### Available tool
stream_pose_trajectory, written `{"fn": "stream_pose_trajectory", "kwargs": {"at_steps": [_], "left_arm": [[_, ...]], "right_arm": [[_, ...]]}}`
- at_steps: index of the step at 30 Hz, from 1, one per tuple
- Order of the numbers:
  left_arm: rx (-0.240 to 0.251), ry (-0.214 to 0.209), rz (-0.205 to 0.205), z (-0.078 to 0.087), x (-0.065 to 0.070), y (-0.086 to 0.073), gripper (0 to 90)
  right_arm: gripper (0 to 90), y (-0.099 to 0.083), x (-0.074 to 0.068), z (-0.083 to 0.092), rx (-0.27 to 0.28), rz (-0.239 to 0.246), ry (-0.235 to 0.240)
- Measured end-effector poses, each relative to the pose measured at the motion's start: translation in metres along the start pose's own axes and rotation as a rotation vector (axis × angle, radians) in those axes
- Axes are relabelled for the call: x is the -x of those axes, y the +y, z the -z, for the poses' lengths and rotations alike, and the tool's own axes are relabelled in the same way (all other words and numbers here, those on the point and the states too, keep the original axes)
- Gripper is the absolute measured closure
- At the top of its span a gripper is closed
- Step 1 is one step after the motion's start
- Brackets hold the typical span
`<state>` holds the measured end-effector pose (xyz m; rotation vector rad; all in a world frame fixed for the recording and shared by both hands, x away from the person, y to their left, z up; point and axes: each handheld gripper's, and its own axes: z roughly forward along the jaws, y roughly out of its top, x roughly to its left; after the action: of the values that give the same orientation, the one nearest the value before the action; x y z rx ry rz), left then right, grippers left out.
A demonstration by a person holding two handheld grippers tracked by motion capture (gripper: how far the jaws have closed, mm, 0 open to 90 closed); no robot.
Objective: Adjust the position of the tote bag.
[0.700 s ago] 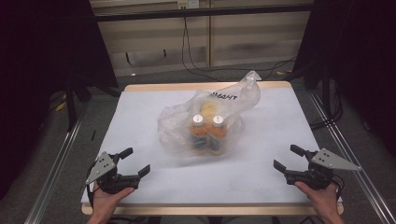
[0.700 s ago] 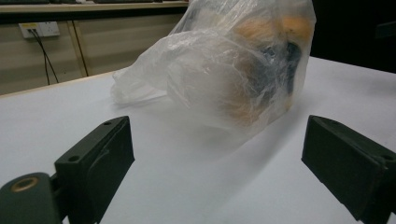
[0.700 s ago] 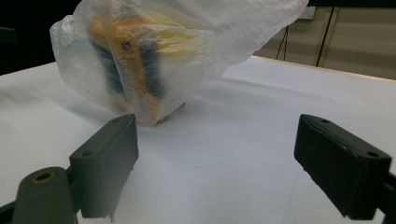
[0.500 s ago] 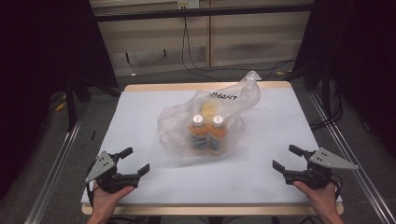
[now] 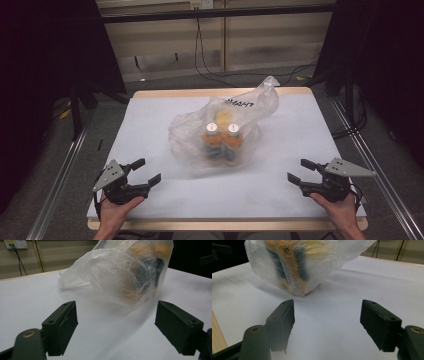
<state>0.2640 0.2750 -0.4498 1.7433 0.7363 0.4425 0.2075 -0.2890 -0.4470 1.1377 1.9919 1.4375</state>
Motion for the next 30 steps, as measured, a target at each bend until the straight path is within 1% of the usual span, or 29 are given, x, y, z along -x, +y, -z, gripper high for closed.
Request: {"fn": "stream_pose_trajectory", "kwargs": {"at_steps": [1, 2, 3, 4, 5, 6, 8, 10, 11, 12, 13, 16, 17, 19, 20, 21, 22, 23, 24, 25, 26, 27, 28, 29, 30], "left_arm": [[-0.007, 0.0, -0.007, 0.0, -0.001, 0.0, 19.7], [-0.002, -0.006, 0.007, -0.001, 0.0, 0.0, 20.9], [-0.002, -0.006, 0.007, -0.001, 0.0, 0.0, 23.0], [-0.013, -0.019, -0.002, -0.002, -0.001, 0.0, 24.7], [-0.013, -0.019, -0.002, -0.002, -0.001, 0.0, 26.0], [-0.027, -0.034, -0.001, -0.005, -0.001, 0.002, 27.3], [-0.031, -0.047, 0.009, -0.007, -0.002, 0.003, 29.4], [-0.038, -0.06, 0.013, -0.008, -0.003, 0.005, 32.4], [-0.041, -0.048, 0.004, -0.009, -0.004, 0.007, 33.4], [-0.039, -0.05, 0.016, -0.01, -0.005, 0.009, 34.0], [-0.029, -0.05, 0.014, -0.01, -0.006, 0.011, 34.7], [-0.027, -0.044, 0.023, -0.014, -0.01, 0.017, 36.9], [-0.028, -0.049, 0.021, -0.015, -0.011, 0.018, 37.1], [-0.042, -0.044, 0.003, -0.018, -0.012, 0.021, 38.6], [-0.042, -0.044, 0.003, -0.018, -0.012, 0.021, 38.9], [-0.037, -0.059, -0.003, -0.02, -0.013, 0.024, 39.7], [-0.041, -0.044, -0.006, -0.02, -0.013, 0.025, 39.9], [-0.041, -0.044, -0.006, -0.02, -0.013, 0.025, 40.2], [-0.041, -0.046, -0.003, -0.022, -0.017, 0.028, 41.8], [-0.043, -0.026, 0.002, -0.023, -0.019, 0.031, 42.5], [-0.041, -0.024, 0.003, -0.024, -0.02, 0.032, 42.6], [-0.037, -0.036, -0.002, -0.026, -0.024, 0.034, 42.8], [-0.037, -0.036, -0.002, -0.026, -0.024, 0.034, 43.5], [-0.041, -0.018, 0.014, -0.027, -0.027, 0.038, 44.1], [-0.041, -0.017, 0.015, -0.028, -0.028, 0.04, 44.5]], "right_arm": [[29.2, 0.0, 0.0, -0.001, -0.005, 0.002, 0.003], [31.0, 0.001, 0.0, -0.001, -0.009, 0.005, 0.01], [31.5, 0.001, 0.0, -0.003, -0.011, 0.005, 0.017], [33.2, 0.001, 0.0, -0.004, -0.014, 0.004, 0.02], [33.2, 0.001, 0.0, -0.004, -0.014, 0.004, 0.02], [39.1, 0.004, 0.0, -0.007, -0.019, 0.002, 0.034], [42.1, 0.006, 0.0, -0.011, -0.024, 0.005, 0.037], [45.8, 0.01, 0.0, -0.016, -0.033, 0.016, 0.053], [46.9, 0.012, 0.0, -0.018, -0.037, 0.012, 0.051], [48.7, 0.014, 0.0, -0.02, -0.043, 0.015, 0.055], [49.4, 0.016, 0.0, -0.021, -0.047, 0.017, 0.062], [51.0, 0.02, -0.001, -0.025, -0.065, 0.027, 0.072], [51.8, 0.021, -0.001, -0.027, -0.069, 0.029, 0.071], [52.6, 0.024, 0.0, -0.029, -0.078, 0.031, 0.078], [53.6, 0.026, 0.001, -0.031, -0.08, 0.04, 0.081], [54.4, 0.028, 0.002, -0.032, -0.081, 0.042, 0.08], [54.8, 0.03, 0.003, -0.033, -0.078, 0.04, 0.078], [54.8, 0.03, 0.003, -0.033, -0.078, 0.04, 0.078], [56.1, 0.036, 0.005, -0.036, -0.071, 0.046, 0.082], [56.4, 0.038, 0.005, -0.037, -0.068, 0.048, 0.081], [57.4, 0.041, 0.006, -0.039, -0.063, 0.048, 0.081], [57.8, 0.043, 0.007, -0.04, -0.06, 0.047, 0.082], [57.8, 0.043, 0.007, -0.04, -0.06, 0.047, 0.082], [59.9, 0.048, 0.008, -0.042, -0.054, 0.051, 0.089], [60.1, 0.05, 0.009, -0.044, -0.055, 0.052, 0.087]]}}
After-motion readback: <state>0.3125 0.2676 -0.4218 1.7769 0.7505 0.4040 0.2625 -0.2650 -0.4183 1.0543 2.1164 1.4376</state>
